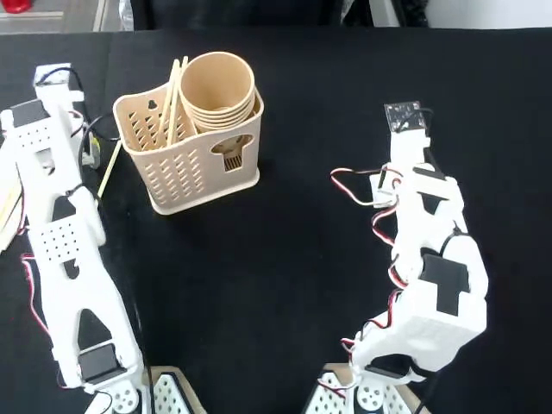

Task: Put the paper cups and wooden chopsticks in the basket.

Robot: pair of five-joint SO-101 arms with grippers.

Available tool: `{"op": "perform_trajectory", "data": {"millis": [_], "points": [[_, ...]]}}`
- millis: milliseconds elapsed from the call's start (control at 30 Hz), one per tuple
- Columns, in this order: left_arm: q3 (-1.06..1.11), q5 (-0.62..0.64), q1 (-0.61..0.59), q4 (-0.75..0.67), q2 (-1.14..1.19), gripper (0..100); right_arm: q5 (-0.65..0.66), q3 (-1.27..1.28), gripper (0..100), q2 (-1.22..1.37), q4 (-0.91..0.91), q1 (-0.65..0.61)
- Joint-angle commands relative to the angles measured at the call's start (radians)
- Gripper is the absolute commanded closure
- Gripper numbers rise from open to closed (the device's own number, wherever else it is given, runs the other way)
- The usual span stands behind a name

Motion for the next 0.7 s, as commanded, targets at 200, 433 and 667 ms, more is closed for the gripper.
{"op": "perform_trajectory", "data": {"millis": [200,433,667], "points": [[-0.101,-0.002,-0.005,0.028,0.021,97,0.008,-0.004,98.5,-0.058,-0.003,0.003],[-0.199,-0.009,0.033,0.13,-0.072,97,0.008,-0.004,98.5,-0.058,-0.003,0.003],[-0.079,-0.061,0.101,0.13,-0.098,97,0.011,-0.004,98.5,-0.058,-0.003,0.003]]}}
